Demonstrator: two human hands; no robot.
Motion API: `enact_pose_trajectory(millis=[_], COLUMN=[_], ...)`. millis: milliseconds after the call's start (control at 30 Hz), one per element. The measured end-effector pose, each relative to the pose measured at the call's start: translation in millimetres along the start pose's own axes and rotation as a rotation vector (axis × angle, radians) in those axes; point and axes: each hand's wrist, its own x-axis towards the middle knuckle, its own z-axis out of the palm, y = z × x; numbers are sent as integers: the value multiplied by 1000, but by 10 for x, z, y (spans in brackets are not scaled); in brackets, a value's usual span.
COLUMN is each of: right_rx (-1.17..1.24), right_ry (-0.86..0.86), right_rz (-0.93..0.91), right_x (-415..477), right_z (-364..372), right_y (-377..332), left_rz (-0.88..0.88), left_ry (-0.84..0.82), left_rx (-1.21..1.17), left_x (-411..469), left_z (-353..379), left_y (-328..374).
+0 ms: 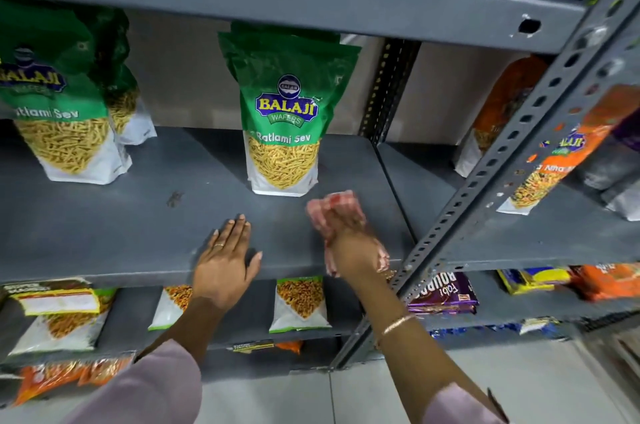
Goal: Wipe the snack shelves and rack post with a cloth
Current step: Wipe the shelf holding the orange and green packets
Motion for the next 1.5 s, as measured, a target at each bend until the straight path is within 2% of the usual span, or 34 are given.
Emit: enact_pose_trajectory(millis=[100,167,233,267,333,400,467,567,700,800,867,933,1133,1200,1300,1367,1500], right_rx=[86,245,516,615,640,510,358,29,-57,49,212,252,487,586,683,730,651], right_ry=[-30,-166,-415,-434,-215,-28,-65,-145,-208,-235,-111,25,-173,-238,-270,-256,-234], right_rz=[-177,-237,-199,-179,-100,36,117,95,-48,-174,-63,77,276,302,254,159,-13], right_x=[-374,-597,-636,-578,-336,-47,143,242,104,5,100,197,233,268,341,349,264], right_z=[-43,-172,-425,-519,-605,-518,-327,-33,114,65,-36,-152,-124,-135,-235,-329,-540], right_y=[-220,-154,-9,72,201,259,208,-28,-467,-526,-399,-241,-296,-350,-443,-530,-829], left_rz=[6,8,8,9,11,10,4,-5,-20,-22,-25,-19,-31,-11,-99,-165,-184], left_ry=[15,32,18,4,-15,-27,-37,-33,-20,50,50,60,-78,-38,-48,17,107], left_rx=[-11,-10,-18,-23,-18,-14,-26,-53,-55,-24,-11,-11,-32,-4,2,-35,-18], left_x=[-8,5,13,12,9,2,-2,3,0,1,-17,-35,-12,-20,-79,-124,-257], left_z=[9,8,-1,-5,-1,-8,-9,-13,29,48,29,30,-56,-104,-181,-261,-469], left_y=[-3,-6,3,5,5,9,12,12,5,13,35,39,62,63,12,-38,-230])
